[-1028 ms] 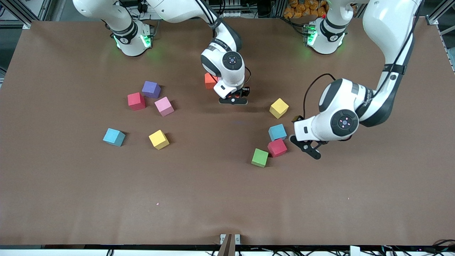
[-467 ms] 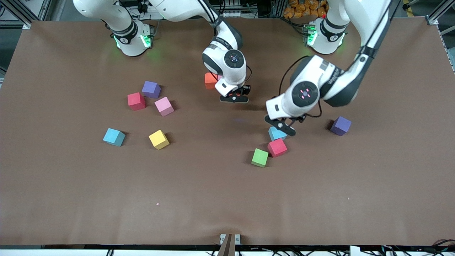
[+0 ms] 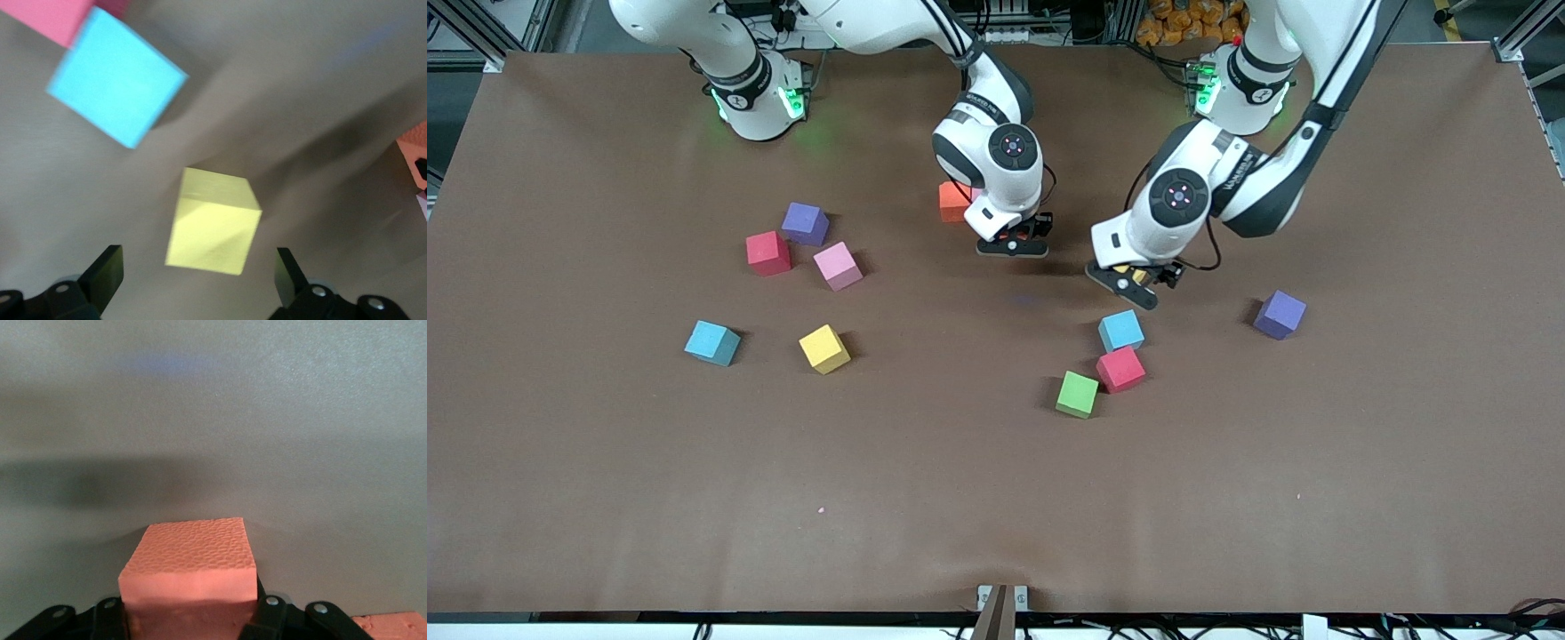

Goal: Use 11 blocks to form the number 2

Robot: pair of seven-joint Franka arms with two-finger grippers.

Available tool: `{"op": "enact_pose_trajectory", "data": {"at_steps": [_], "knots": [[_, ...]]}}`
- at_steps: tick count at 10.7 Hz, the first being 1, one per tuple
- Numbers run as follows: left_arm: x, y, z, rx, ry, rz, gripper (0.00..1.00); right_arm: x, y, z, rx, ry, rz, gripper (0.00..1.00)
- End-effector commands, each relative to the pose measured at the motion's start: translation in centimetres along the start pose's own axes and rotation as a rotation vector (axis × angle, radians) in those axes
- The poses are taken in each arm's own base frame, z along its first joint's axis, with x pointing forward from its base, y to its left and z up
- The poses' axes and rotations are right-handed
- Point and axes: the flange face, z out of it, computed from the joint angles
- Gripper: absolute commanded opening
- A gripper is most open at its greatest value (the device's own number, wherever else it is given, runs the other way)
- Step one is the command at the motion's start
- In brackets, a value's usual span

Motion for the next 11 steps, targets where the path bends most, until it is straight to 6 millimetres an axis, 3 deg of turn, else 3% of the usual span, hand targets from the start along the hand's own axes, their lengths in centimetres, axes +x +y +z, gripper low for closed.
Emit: {"op": "enact_pose_trajectory", "data": {"at_steps": [1,2,3,4,5,8,11], "knots": [[-1.2,0.4,1.5,0.032,0.024,0.025,1.00,-0.4,0.4,0.9,-0.028,0.007,0.011,0.40],[-1.2,0.4,1.8,0.052,0.021,0.048,1.00,-0.6,0.4,0.9,-0.029,0.006,0.008,0.45],[-1.1,0.5,2.5,0.068,0.010,0.074,1.00,-0.6,0.3,0.9,-0.030,0.007,0.009,0.62],[-1.0,0.6,3.2,0.071,0.008,0.091,1.00,-0.7,0.3,1.0,-0.032,0.007,0.007,0.91],[-0.9,0.7,3.6,0.063,0.013,0.092,1.00,-0.6,0.3,0.8,-0.030,0.008,0.007,1.00],[-0.5,0.9,4.8,0.050,0.019,0.102,1.00,-0.1,0.6,-1.5,-0.035,0.003,0.027,1.00],[-0.3,0.6,5.8,0.068,0.013,0.132,1.00,1.3,1.7,-6.5,-0.041,0.011,0.056,1.00]]}}
